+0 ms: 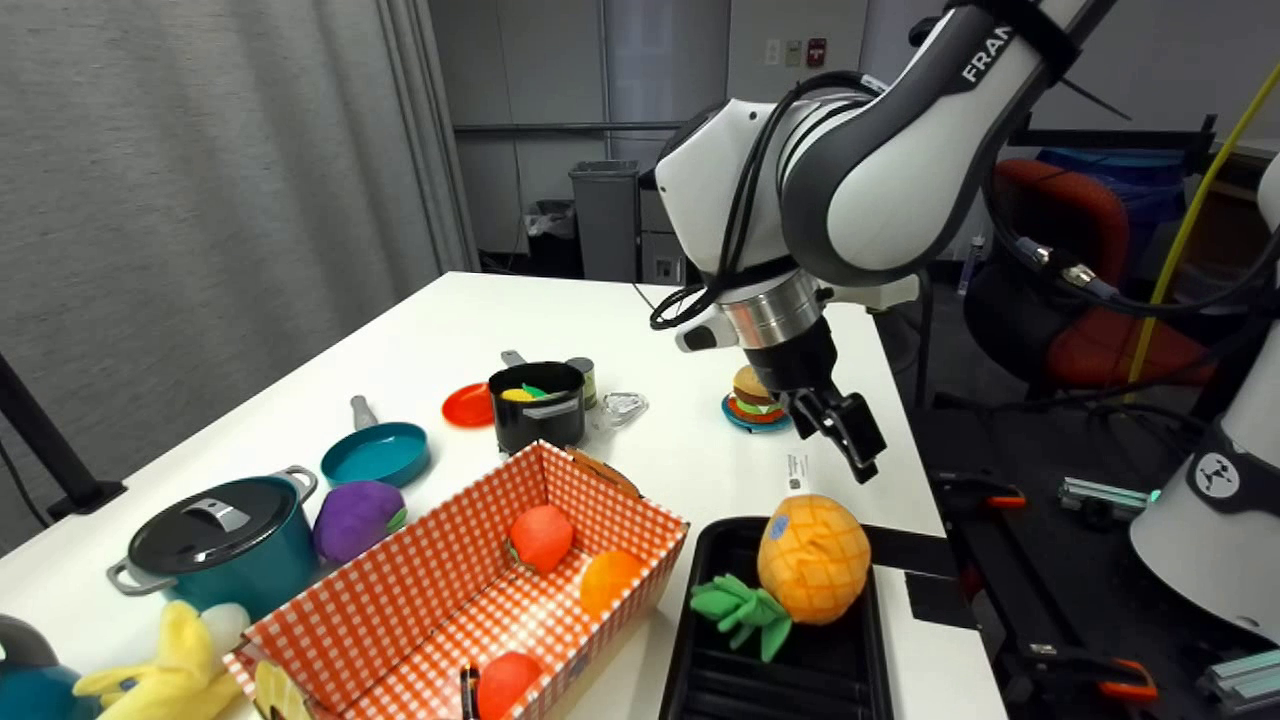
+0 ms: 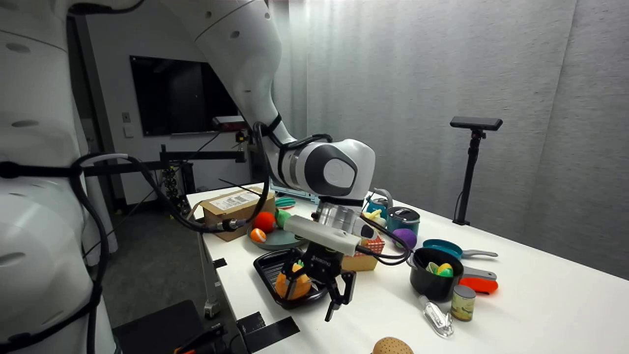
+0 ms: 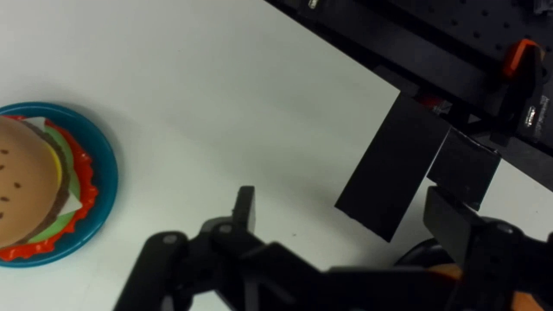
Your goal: Take the fruit pineapple toy from the black tray and put it in the orange box
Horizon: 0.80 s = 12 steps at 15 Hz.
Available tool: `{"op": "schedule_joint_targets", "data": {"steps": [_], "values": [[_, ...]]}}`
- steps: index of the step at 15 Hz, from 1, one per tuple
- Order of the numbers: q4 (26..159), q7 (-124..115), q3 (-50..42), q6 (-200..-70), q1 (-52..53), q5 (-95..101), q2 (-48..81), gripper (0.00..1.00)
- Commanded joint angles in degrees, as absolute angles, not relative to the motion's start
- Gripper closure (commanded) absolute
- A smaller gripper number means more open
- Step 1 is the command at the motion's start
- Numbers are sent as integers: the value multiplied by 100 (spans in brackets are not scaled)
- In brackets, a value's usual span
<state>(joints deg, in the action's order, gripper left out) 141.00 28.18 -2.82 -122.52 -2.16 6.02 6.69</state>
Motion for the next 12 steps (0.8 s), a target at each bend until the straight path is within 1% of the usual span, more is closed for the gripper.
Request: {"op": "schedule_joint_targets", "data": {"steps": [1,12], "values": [[13835,2563,-101,-12102,-112,1055,855,0],[13684,1584,480,-12101,565,2219,1407,0]]}}
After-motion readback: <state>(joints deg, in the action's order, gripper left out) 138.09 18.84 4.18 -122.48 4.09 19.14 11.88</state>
